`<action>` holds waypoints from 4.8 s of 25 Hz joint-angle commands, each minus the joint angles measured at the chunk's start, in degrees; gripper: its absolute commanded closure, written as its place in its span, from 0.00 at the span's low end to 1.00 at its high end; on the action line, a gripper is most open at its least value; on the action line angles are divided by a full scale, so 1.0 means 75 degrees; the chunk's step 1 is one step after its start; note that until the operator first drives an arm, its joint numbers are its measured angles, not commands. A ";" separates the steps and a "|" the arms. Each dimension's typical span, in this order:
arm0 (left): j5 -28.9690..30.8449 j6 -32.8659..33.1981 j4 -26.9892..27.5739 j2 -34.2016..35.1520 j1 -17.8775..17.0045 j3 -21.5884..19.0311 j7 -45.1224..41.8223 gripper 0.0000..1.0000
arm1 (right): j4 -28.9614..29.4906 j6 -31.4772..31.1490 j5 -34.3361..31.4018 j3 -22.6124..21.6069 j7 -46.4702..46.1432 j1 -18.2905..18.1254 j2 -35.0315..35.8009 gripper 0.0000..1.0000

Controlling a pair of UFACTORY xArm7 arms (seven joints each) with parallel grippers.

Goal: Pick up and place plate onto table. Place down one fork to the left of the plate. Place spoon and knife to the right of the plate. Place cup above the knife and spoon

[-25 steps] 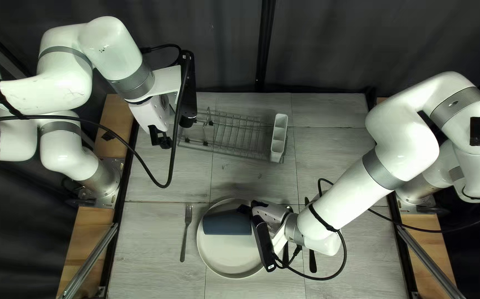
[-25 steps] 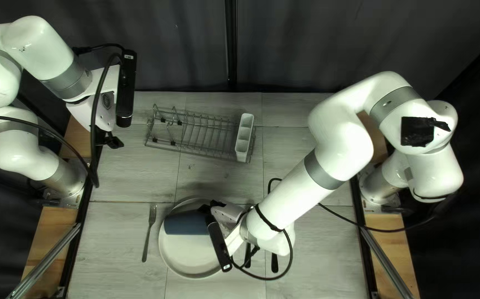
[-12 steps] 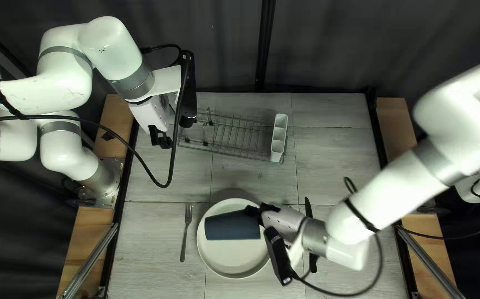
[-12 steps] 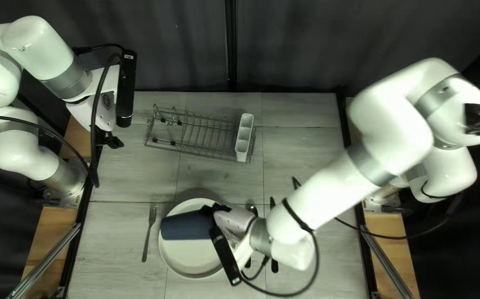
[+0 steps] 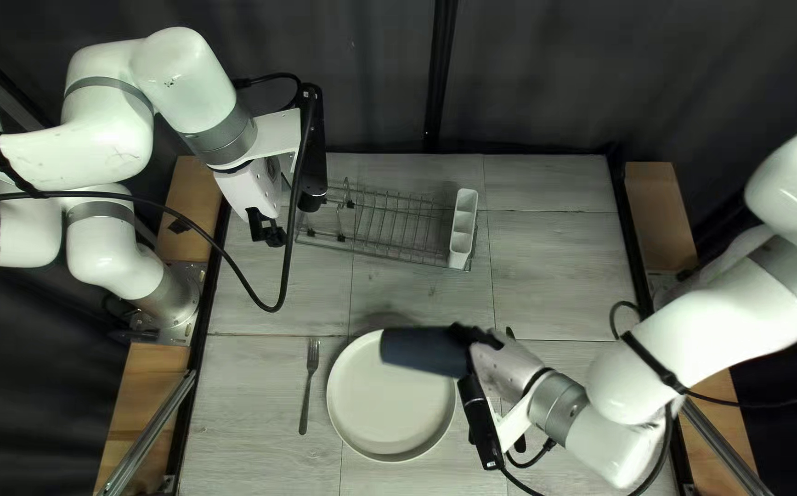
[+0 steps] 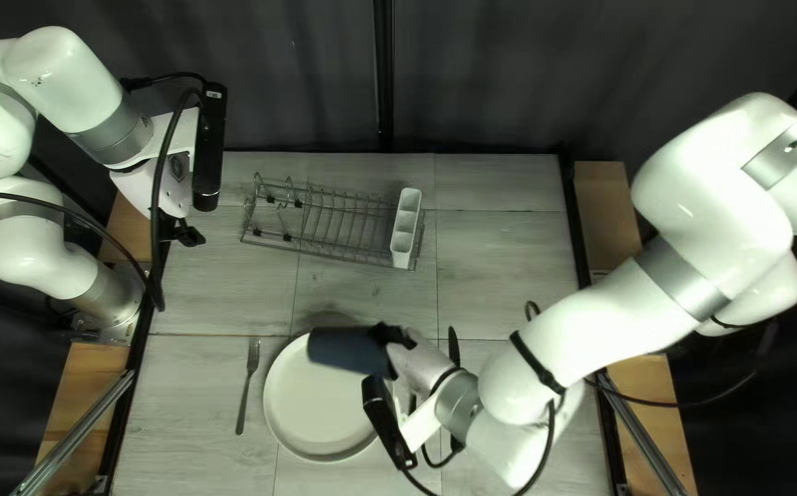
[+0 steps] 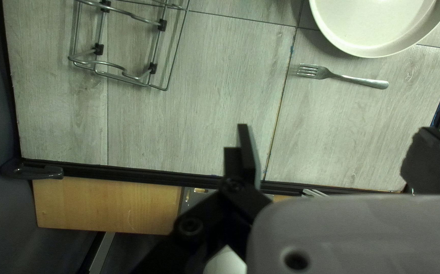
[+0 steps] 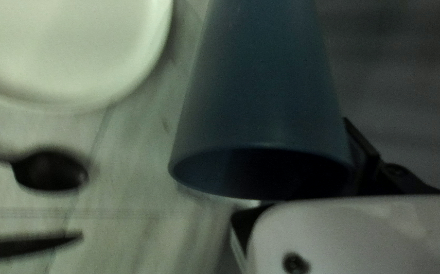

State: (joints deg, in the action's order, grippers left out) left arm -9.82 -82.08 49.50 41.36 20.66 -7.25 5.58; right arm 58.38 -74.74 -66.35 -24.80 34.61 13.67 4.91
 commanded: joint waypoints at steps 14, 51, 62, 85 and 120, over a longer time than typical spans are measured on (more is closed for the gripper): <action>0.0000 0.0000 0.0000 0.0000 0.0000 0.0000 0.0000 0.00 | 0.0938 -0.0923 0.2876 0.0369 -0.0965 -0.0340 -0.0600 1.00; 0.0000 0.0000 0.0000 0.0000 0.0000 0.0000 0.0000 0.00 | 0.0919 -0.1358 0.5832 0.1297 -0.0986 -0.1169 -0.1193 1.00; 0.0000 0.0000 0.0000 0.0000 0.0000 0.0000 0.0000 0.00 | 0.1583 -0.1842 0.6322 0.1643 -0.1072 -0.1502 -0.0502 1.00; 0.0000 0.0000 0.0000 0.0000 0.0000 0.0000 0.0000 0.00 | 0.1933 -0.2273 0.9200 0.2672 -0.2038 -0.2820 0.0351 1.00; 0.0000 0.0000 0.0000 0.0000 0.0000 0.0000 0.0000 0.00 | 0.1268 -0.1615 0.9194 0.2906 -0.1983 -0.3171 0.0025 0.00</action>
State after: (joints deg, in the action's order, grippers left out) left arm -9.83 -82.08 49.50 41.36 20.66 -7.25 5.58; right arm 68.99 -85.99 6.10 -1.81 15.57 -11.93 9.35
